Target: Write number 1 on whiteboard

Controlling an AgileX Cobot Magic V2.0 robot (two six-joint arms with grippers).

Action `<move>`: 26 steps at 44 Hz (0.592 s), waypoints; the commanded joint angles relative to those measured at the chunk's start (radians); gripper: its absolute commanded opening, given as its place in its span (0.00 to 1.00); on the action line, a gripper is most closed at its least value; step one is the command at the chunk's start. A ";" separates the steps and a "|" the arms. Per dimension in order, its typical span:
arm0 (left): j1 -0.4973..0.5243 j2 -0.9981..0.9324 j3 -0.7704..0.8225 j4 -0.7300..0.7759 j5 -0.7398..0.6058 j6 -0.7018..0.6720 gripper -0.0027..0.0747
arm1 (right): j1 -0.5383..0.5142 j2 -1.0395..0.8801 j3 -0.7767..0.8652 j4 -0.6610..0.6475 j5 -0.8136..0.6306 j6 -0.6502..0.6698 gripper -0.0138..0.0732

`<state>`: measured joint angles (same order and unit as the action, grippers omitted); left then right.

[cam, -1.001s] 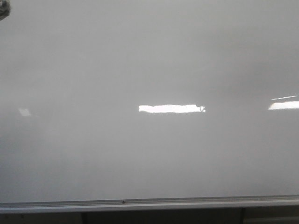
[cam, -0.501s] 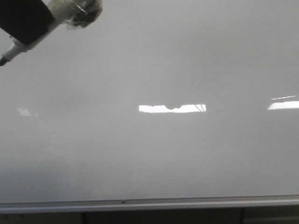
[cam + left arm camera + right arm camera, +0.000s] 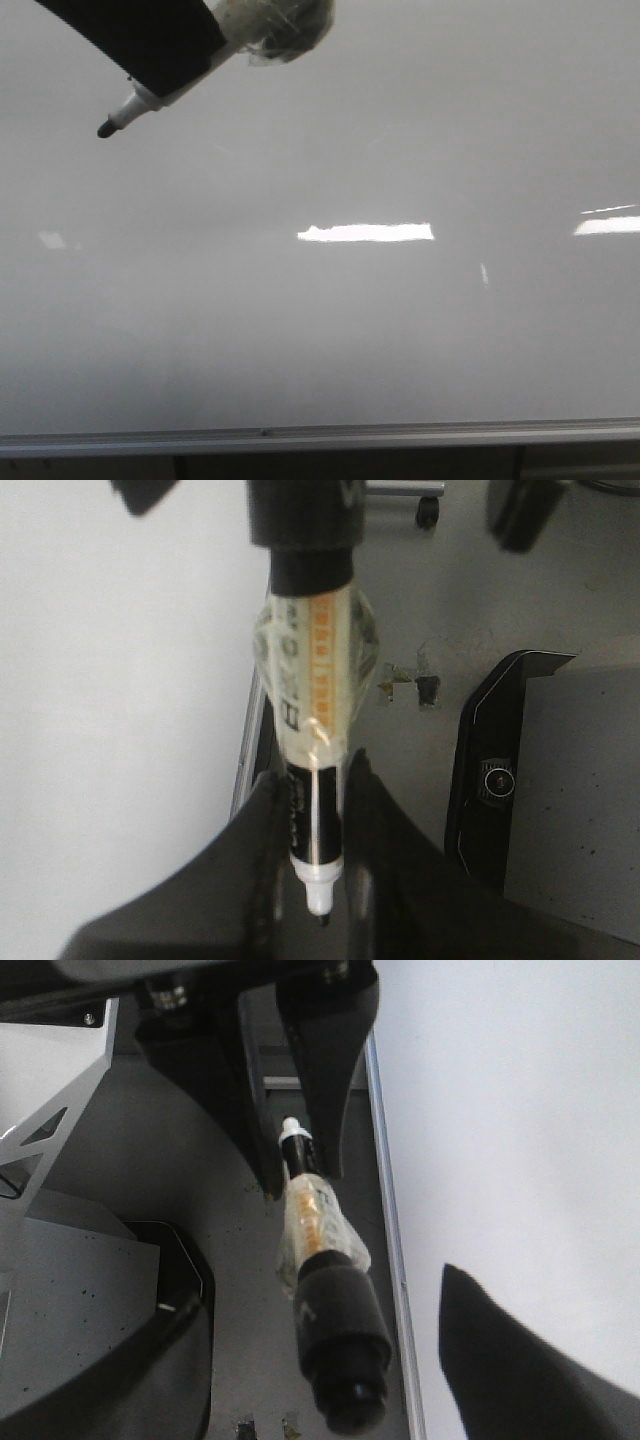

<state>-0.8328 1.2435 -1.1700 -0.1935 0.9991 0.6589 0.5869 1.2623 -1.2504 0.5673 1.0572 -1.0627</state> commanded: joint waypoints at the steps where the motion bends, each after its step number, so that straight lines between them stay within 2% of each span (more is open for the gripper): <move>1: -0.009 -0.018 -0.037 -0.016 -0.049 0.013 0.01 | 0.013 0.000 -0.042 0.030 -0.025 -0.012 0.66; 9: -0.009 -0.018 -0.037 -0.016 -0.049 0.018 0.01 | 0.017 0.017 -0.052 0.030 -0.027 -0.012 0.63; 14: -0.009 -0.018 -0.037 -0.016 -0.051 0.018 0.01 | 0.017 0.017 -0.052 0.030 -0.019 -0.012 0.50; 26: -0.009 -0.018 -0.037 -0.016 -0.061 0.018 0.01 | 0.017 0.017 -0.052 0.028 -0.016 -0.012 0.28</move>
<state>-0.8344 1.2435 -1.1700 -0.1914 0.9951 0.6806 0.6049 1.3011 -1.2665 0.5616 1.0611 -1.0653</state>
